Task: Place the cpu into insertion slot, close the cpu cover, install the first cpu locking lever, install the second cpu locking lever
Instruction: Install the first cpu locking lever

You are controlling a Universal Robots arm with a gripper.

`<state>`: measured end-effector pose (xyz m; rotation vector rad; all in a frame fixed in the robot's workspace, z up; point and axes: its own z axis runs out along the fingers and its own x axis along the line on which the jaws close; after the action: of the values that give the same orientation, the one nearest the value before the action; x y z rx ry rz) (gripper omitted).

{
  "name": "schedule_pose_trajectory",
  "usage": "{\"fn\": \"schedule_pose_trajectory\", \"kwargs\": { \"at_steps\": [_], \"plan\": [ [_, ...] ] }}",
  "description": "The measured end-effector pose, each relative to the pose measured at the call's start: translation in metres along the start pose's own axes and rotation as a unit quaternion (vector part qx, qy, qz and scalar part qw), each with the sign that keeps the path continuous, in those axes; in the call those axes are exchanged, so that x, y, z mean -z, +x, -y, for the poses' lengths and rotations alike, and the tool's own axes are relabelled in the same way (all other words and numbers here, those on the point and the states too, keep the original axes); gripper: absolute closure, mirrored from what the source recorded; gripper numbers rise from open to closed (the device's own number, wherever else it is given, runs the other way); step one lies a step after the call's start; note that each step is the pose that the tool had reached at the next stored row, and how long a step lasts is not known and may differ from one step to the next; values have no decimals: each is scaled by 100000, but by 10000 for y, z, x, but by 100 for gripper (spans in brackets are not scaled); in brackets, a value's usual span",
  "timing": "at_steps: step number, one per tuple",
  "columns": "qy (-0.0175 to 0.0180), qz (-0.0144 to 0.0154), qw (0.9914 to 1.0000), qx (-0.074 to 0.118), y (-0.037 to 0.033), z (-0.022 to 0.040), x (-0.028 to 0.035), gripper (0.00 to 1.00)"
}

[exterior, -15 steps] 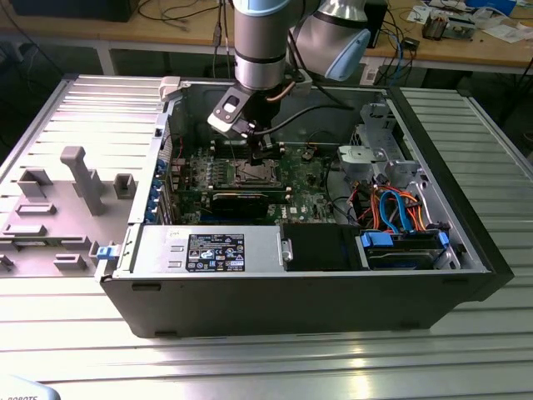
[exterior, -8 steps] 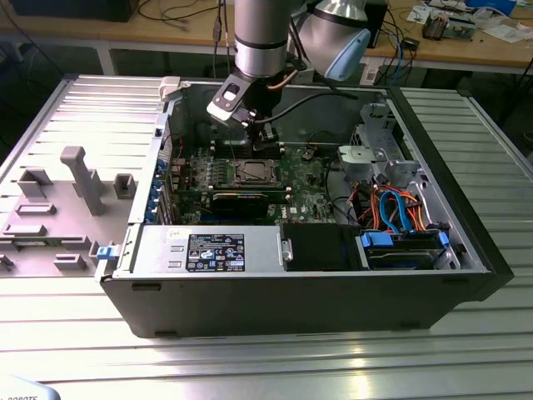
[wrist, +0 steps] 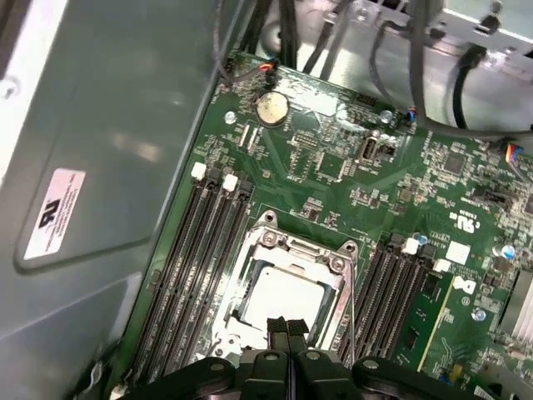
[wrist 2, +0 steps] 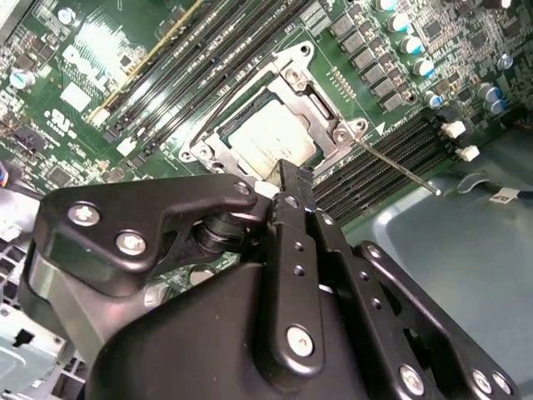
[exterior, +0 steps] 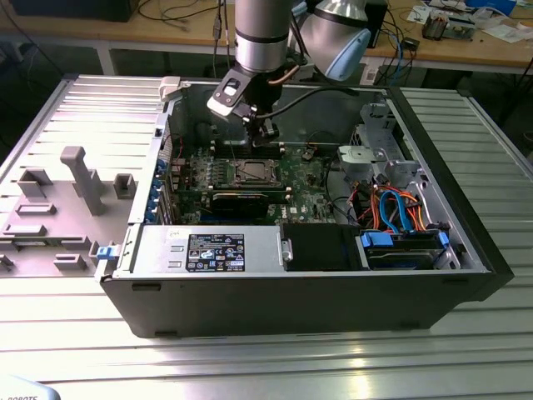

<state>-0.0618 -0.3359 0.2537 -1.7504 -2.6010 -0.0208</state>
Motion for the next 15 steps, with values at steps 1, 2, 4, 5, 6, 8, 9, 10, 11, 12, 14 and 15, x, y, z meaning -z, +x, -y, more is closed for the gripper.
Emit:
{"fn": "schedule_pose_trajectory", "kwargs": {
  "at_steps": [1,2,4,5,6,8,9,10,11,12,14,15],
  "plan": [
    [14,-10,99996,917,0,0,0,89],
    [46,-25,99943,3372,0,0,0,89],
    [84,-49,99789,6490,0,0,-2,89],
    [96,-54,99736,7256,0,0,-2,89],
    [102,-61,99680,7998,0,0,-2,89],
    [118,-73,99558,9394,0,0,-2,89],
    [124,-76,99510,9883,0,0,-2,89],
    [131,-81,99452,10451,0,0,-2,89],
    [132,-83,99398,10957,0,0,-3,89],
    [138,-85,99301,11799,0,0,-3,89],
    [121,-80,99112,13295,-1,0,-3,89],
    [2,-22,99037,13845,0,0,-4,89]
  ]
}}
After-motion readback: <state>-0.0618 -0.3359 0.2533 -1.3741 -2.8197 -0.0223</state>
